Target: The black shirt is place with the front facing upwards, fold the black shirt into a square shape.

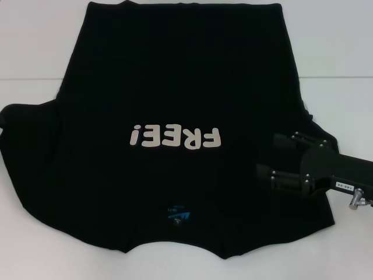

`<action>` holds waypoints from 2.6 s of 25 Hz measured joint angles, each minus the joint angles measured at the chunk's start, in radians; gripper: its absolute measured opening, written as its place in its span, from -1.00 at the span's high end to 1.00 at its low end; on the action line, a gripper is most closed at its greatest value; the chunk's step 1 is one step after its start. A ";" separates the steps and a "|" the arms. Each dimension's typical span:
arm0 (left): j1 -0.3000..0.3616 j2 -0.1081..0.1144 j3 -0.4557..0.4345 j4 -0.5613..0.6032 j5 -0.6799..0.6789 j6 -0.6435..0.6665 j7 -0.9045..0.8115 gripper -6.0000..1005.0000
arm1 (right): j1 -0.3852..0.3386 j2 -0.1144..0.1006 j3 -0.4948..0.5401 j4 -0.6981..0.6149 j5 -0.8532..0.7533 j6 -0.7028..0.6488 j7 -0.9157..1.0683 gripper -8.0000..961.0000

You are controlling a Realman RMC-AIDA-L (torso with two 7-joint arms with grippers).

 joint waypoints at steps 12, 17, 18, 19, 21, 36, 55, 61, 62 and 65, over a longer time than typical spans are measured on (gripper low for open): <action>0.005 0.001 -0.004 0.003 0.000 0.007 -0.005 0.98 | 0.000 0.002 0.000 0.000 0.000 0.000 0.000 -0.84; 0.038 -0.005 -0.040 0.003 -0.004 0.012 -0.004 0.98 | 0.001 0.002 0.000 0.000 0.000 0.000 0.000 -0.84; 0.041 -0.006 -0.043 0.003 -0.005 0.012 -0.002 0.99 | 0.002 0.001 0.000 0.000 0.000 0.000 0.000 -0.84; 0.045 -0.007 -0.047 0.003 -0.006 0.012 -0.001 0.99 | 0.002 0.002 0.000 0.000 0.000 0.000 0.000 -0.84; 0.048 -0.008 -0.047 0.003 -0.007 0.014 0.000 0.99 | 0.003 0.002 0.000 0.000 0.000 0.000 0.000 -0.84; 0.024 -0.067 -0.033 0.121 -0.190 0.255 0.157 0.98 | -0.003 0.002 -0.003 0.007 0.000 0.000 0.000 -0.84; -0.019 -0.157 0.148 0.003 -0.208 0.217 0.192 0.93 | -0.007 0.003 -0.008 0.009 0.000 -0.002 0.000 -0.84; -0.017 -0.135 -0.001 -0.104 -0.249 0.221 0.136 0.44 | -0.007 0.003 -0.008 0.009 -0.001 -0.001 0.000 -0.84; -0.010 -0.129 -0.032 -0.110 -0.250 0.218 0.124 0.31 | -0.008 0.003 -0.008 0.009 -0.001 -0.001 0.000 -0.84; 0.026 -0.105 -0.094 -0.128 -0.251 0.184 0.077 0.06 | -0.008 0.003 -0.009 0.009 -0.003 -0.001 0.000 -0.84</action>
